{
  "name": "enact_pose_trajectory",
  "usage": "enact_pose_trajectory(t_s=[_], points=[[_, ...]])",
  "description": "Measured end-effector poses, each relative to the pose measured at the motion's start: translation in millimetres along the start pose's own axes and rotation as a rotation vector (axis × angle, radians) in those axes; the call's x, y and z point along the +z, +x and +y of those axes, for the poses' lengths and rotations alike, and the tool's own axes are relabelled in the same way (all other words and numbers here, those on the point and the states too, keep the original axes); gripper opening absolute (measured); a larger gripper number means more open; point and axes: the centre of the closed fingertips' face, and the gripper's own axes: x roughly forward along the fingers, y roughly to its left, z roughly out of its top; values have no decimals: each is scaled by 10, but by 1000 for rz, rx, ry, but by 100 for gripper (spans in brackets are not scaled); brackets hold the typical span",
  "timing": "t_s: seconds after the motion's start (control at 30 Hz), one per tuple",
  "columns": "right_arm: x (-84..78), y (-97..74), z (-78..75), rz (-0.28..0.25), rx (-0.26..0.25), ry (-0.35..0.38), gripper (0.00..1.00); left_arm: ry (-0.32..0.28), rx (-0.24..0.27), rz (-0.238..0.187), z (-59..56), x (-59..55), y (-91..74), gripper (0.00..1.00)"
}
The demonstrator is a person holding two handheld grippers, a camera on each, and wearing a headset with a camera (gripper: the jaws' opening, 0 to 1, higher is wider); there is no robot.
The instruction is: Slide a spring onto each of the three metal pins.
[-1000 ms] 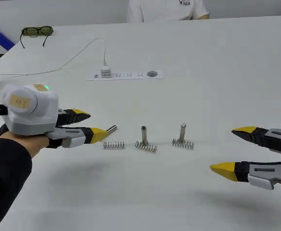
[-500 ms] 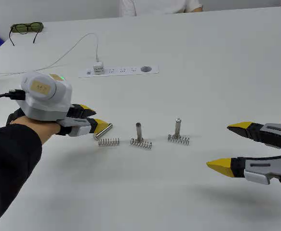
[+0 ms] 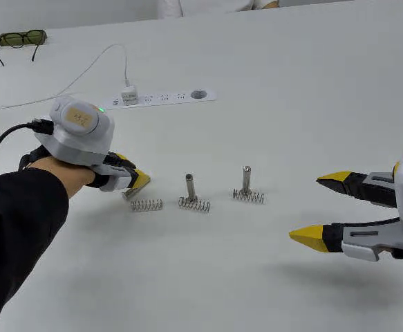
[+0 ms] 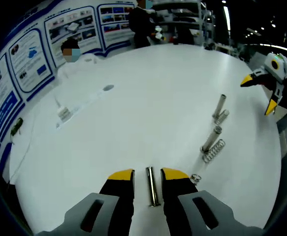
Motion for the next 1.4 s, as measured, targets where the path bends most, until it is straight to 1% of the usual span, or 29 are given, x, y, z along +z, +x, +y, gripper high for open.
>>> enact_pose_trajectory(t_s=[0.07, 0.17, 0.4, 0.5, 0.57, 0.63, 0.7, 0.83, 0.93, 1.03, 1.13, 1.2, 1.23, 1.3, 1.33, 1.4], points=[[-10, 0, -1, 2, 0, 1, 62, 8, 0, 14, 1, 1, 20, 21], [-29, -2, -17, 3, -3, 5, 62, 18, -5, 56, -6, -33, 61, 20], [-30, 0, -21, 4, -4, 8, 62, 19, -15, 90, -35, -33, 107, 13], [-31, 4, -14, 6, -2, 6, 62, 23, -13, 111, -42, -39, 111, 8], [-29, 3, -14, 6, -2, 7, 62, 25, -19, 122, -59, -47, 118, 8], [-23, -3, -20, 4, -6, 7, 62, 35, -23, 143, -75, -71, 128, 8], [-15, -11, -25, 1, -9, 8, 62, 40, -15, 164, -62, -93, 134, 10], [-6, -19, -27, -1, -12, 8, 61, 38, -20, 182, -70, -102, 134, 9], [-2, -20, -22, -2, -12, 7, 61, 41, -17, 203, -54, -111, 150, 9], [1, -18, -18, -3, -10, 6, 61, 46, -19, 216, -44, -116, 166, 9], [-6, -14, -14, -1, -8, 6, 61, 39, -23, 229, -43, -122, 181, 9], [-17, -13, -12, 1, -7, 6, 61, 30, -30, 250, -54, -145, 183, 9], [-20, -13, -12, 2, -7, 7, 61, 22, -25, 250, -41, -133, 187, 9], [-27, -12, -13, 3, -7, 8, 61, 12, -31, 260, -41, -139, 189, 9], [-30, -12, -12, 4, -7, 9, 61, -2, -36, 266, -40, -144, 190, 9], [-30, -12, -14, 4, -7, 8, 61, -5, -39, 268, -39, -146, 188, 9]])
